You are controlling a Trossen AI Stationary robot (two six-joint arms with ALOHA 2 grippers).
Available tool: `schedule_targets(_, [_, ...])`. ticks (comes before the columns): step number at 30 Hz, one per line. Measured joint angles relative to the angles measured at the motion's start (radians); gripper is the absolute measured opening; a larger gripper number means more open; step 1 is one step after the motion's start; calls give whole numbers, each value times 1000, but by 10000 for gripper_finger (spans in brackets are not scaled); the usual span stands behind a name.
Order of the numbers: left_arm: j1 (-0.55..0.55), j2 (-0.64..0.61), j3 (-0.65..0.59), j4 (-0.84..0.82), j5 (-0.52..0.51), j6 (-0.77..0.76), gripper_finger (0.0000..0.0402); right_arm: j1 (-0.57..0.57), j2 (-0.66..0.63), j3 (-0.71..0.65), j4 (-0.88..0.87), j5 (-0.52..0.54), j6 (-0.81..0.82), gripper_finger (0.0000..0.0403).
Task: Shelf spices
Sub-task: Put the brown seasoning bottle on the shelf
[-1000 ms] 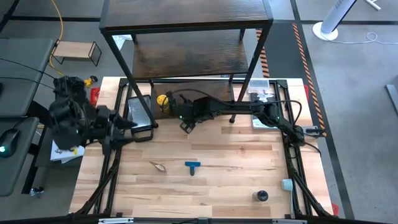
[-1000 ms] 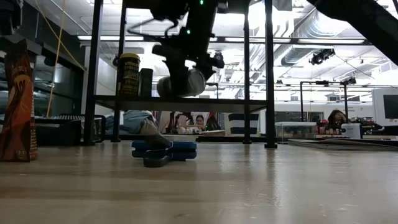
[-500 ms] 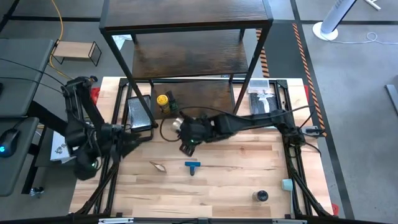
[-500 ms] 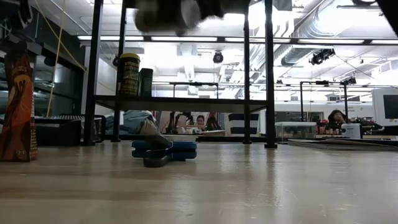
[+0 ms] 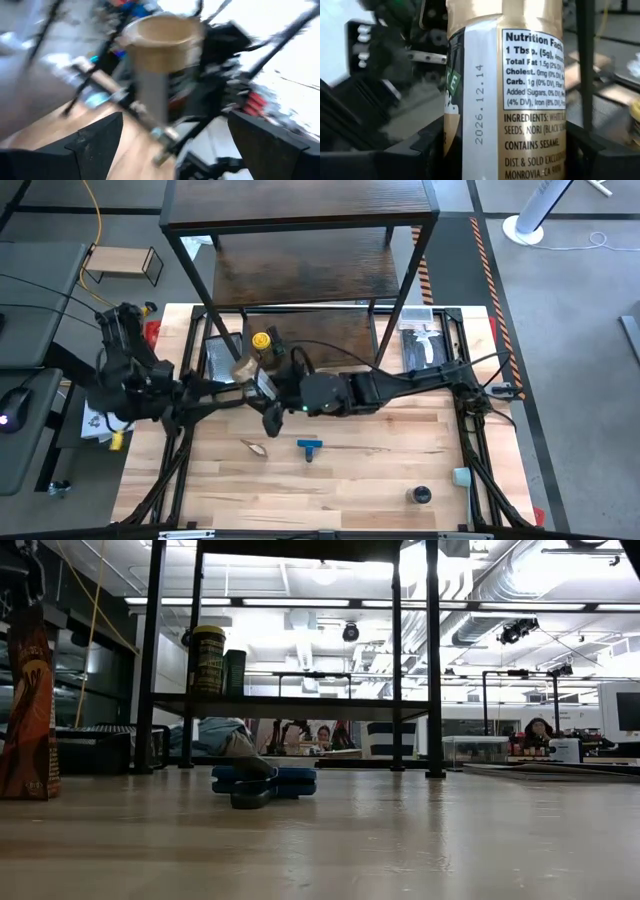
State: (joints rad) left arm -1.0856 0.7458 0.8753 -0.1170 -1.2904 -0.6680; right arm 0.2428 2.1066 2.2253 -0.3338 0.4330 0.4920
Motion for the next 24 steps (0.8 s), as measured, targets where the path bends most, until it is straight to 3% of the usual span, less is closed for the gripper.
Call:
schedule_targets(3, [69,11,0,264,126,310,356,-6,1,0,90,-34,-16,259])
schedule_targets(7, [151,5,0,365,181,463,353,-3,1,0,162,-45,-23,259])
schedule_targets(17, [358,62,0,373,472,363,351,9,2,0,243,-23,-45,259])
schedule_targets(24, [450,99,-1,464,539,388,351,7,-1,1,257,-34,-40,259])
